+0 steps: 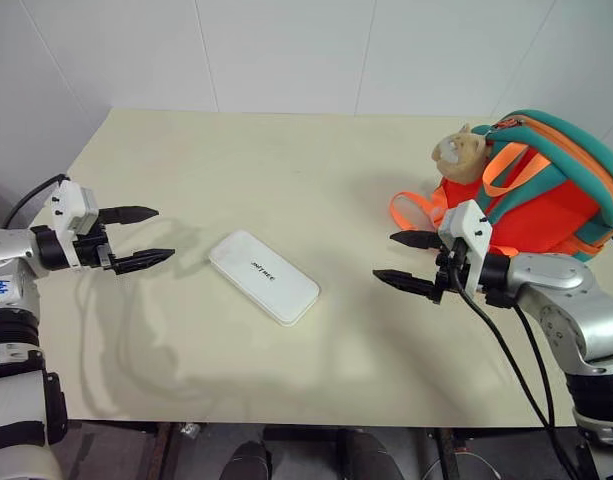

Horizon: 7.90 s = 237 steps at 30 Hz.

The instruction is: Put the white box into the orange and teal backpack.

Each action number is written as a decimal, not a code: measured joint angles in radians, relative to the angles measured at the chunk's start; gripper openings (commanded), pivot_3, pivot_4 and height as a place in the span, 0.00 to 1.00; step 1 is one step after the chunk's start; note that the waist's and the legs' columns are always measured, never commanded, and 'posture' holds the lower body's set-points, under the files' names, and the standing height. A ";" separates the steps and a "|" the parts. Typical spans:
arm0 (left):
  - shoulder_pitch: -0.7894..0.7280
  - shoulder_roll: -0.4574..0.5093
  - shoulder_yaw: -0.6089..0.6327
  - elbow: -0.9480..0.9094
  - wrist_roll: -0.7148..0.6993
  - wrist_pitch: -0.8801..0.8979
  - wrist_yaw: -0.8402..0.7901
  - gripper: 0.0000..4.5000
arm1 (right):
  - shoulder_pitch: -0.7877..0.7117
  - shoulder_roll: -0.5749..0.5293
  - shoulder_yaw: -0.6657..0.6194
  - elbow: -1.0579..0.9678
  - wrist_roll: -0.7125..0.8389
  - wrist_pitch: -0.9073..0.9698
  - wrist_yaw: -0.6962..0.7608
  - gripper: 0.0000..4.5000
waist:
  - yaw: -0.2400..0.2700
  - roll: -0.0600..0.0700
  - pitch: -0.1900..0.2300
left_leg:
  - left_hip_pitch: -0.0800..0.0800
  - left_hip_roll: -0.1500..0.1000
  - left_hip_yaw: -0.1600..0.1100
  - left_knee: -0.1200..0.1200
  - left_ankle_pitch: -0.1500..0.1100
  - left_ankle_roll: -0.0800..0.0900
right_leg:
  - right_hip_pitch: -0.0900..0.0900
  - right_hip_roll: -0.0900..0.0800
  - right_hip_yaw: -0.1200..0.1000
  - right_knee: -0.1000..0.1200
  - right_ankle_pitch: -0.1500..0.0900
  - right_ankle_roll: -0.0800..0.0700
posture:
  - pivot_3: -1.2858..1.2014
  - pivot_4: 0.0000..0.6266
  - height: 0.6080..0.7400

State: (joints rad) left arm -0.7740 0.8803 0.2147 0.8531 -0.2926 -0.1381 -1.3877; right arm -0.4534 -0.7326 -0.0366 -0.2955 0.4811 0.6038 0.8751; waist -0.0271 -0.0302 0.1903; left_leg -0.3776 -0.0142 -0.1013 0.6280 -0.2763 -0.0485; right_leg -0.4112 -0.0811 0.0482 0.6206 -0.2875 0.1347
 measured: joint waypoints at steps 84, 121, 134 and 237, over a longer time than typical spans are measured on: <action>-0.167 -0.215 -0.257 0.228 0.392 -0.104 0.061 0.00 | -0.043 0.191 0.376 -0.089 -0.306 0.317 -0.310 0.03 | -0.001 -0.001 -0.001 | -0.001 -0.001 0.000 0.001 0.000 0.000 | -0.001 0.000 0.000 0.001 0.000 0.001 | 0.52 0.24 1.00; 0.228 -0.030 -0.269 -0.420 0.204 0.285 -0.017 0.00 | 0.008 0.073 0.337 -0.108 -0.304 0.238 -0.209 0.03 | -0.001 -0.001 -0.001 | 0.004 0.001 0.004 0.001 0.000 0.000 | 0.000 0.002 0.006 0.000 0.000 0.000 | 0.52 0.24 1.00; 0.184 -0.138 -0.275 -0.369 0.181 0.233 0.036 0.00 | -0.012 0.079 0.338 -0.088 -0.306 0.212 -0.189 0.03 | -0.001 -0.001 -0.001 | 0.003 0.001 0.004 0.000 -0.001 0.000 | 0.000 0.002 0.005 -0.001 0.000 0.000 | 0.52 0.24 1.00; 0.384 -0.093 0.048 -0.781 -0.391 1.406 0.481 0.99 | -0.005 0.104 0.355 0.102 -0.542 -0.195 -0.188 1.00 | -0.001 -0.001 0.000 | 0.003 0.001 0.004 0.000 -0.002 -0.002 | 0.000 0.001 0.007 -0.003 0.000 0.000 | 0.52 0.24 1.00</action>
State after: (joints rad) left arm -0.3897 0.7878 0.2631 0.0719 -0.6838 1.2683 -0.9070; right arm -0.4580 -0.6284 0.3181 -0.1937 -0.0613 0.4087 0.6869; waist -0.0279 -0.0308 0.1899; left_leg -0.3745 -0.0136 -0.0969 0.6280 -0.2779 -0.0503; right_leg -0.4116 -0.0797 0.0548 0.6172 -0.2873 0.1349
